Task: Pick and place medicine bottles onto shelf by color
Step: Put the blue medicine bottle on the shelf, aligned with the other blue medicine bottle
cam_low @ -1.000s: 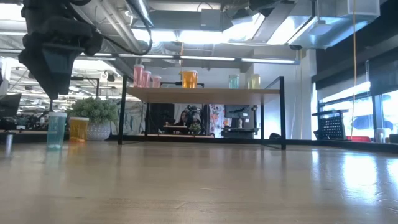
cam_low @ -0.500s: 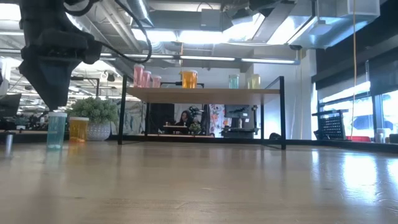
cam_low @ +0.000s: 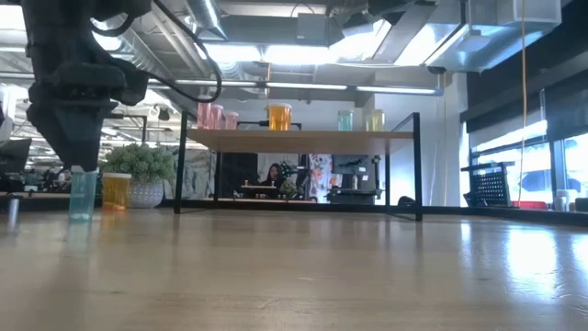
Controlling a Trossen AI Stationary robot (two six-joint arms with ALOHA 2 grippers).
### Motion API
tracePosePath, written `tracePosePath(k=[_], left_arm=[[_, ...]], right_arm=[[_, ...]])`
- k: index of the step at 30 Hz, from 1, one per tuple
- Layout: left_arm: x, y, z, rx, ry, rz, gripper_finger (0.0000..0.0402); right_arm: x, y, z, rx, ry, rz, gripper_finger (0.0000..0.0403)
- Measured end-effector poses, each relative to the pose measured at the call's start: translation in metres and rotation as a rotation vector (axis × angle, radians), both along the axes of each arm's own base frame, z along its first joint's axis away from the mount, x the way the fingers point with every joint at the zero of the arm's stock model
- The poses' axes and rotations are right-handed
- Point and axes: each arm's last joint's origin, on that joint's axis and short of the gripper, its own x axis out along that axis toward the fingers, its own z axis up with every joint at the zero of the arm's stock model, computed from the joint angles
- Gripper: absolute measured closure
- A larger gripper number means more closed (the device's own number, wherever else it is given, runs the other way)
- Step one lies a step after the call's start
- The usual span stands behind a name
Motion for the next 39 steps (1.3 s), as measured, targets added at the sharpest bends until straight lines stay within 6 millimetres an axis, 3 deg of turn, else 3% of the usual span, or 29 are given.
tracePosePath(k=[12,30,39], left_arm=[[0.004,0.000,-0.007,0.034,0.031,0.024,0.0190],[0.006,-0.001,-0.007,0.017,0.010,0.025,0.0291],[0.010,-0.003,0.001,-0.027,-0.003,0.010,0.0298]], right_arm=[[0.000,0.000,0.000,0.001,-0.002,-0.001,0.0215],[0.001,0.000,0.001,0.000,-0.008,0.000,0.0215],[0.001,0.000,0.001,0.001,-0.008,0.000,0.0215]])
